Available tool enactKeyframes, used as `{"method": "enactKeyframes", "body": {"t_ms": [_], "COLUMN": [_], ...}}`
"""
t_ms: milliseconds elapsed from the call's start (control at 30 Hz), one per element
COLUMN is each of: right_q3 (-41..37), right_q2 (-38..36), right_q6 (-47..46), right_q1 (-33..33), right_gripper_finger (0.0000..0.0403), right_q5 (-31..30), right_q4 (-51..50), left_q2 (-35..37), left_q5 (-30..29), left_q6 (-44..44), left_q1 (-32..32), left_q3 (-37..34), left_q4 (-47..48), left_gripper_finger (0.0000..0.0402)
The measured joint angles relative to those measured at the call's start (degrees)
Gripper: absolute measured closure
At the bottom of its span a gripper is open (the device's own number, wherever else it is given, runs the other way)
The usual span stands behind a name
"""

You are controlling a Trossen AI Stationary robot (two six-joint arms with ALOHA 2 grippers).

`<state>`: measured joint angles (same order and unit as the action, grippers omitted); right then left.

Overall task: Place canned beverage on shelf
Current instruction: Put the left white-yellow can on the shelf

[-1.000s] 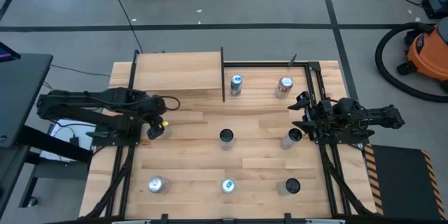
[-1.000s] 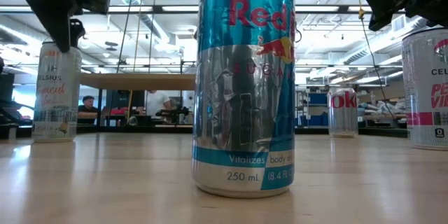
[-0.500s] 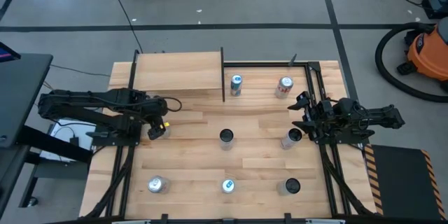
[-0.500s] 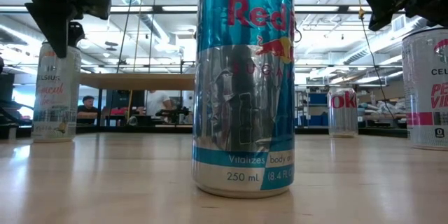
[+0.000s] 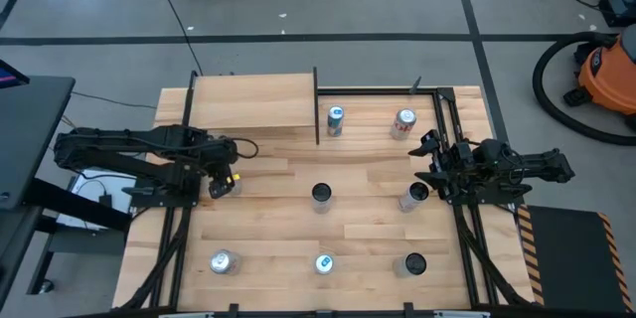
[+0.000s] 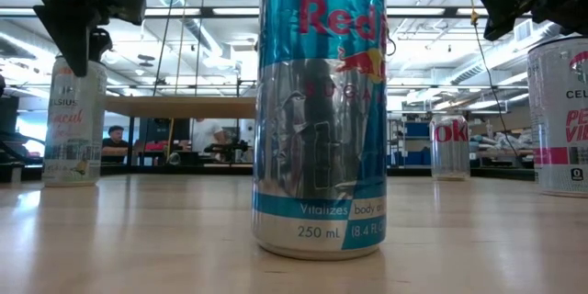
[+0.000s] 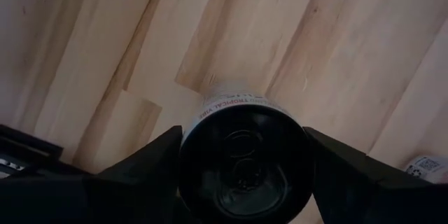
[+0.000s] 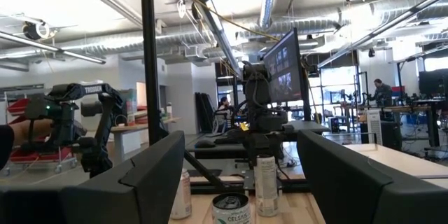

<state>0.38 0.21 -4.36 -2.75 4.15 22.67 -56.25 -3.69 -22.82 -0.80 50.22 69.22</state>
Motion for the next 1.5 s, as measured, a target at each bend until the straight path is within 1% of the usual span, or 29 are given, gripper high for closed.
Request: {"method": "enactKeyframes", "body": {"t_ms": [200,333,500,633,800,933,1033,1233,1500], "right_q3": [0.00,-0.02,-0.01,0.00,-0.01,-0.01,0.00,-0.02,-0.02], "right_q2": [0.00,0.00,0.00,0.00,0.00,0.00,0.00,0.00,0.00], "right_q6": [0.01,0.00,0.01,0.00,0.00,0.00,0.00,0.00,0.02], "right_q1": [-0.01,-0.02,0.00,-0.02,0.00,0.00,0.00,-0.02,0.00], "right_gripper_finger": [0.0117,0.0117,0.0117,0.0117,0.0117,0.0117,0.0117,0.0117,0.0117], "right_q5": [0.00,-0.01,0.00,0.01,-0.01,0.01,0.01,0.01,-0.01], "right_q4": [0.00,0.01,0.00,-0.01,-0.01,0.00,-0.01,-0.01,-0.01], "left_q2": [-0.03,-0.02,-0.02,-0.02,-0.20,-2.24,-5.23,-13.59,-20.87], "left_q5": [0.48,0.77,0.72,0.64,0.51,0.53,0.44,0.29,0.38], "left_q6": [1.02,1.82,2.11,2.90,5.05,7.34,9.71,15.68,23.07], "left_q1": [0.00,0.00,-1.54,-4.65,-9.13,-12.93,-16.07,-22.26,-29.30], "left_q3": [0.32,2.57,6.15,10.35,17.13,23.38,28.04,38.43,52.13], "left_q4": [0.45,1.75,7.61,11.13,13.62,14.87,17.01,21.21,20.69], "left_gripper_finger": [0.0141,0.0140,0.0139,0.0139,0.0138,0.0138,0.0138,0.0138,0.0138]}}
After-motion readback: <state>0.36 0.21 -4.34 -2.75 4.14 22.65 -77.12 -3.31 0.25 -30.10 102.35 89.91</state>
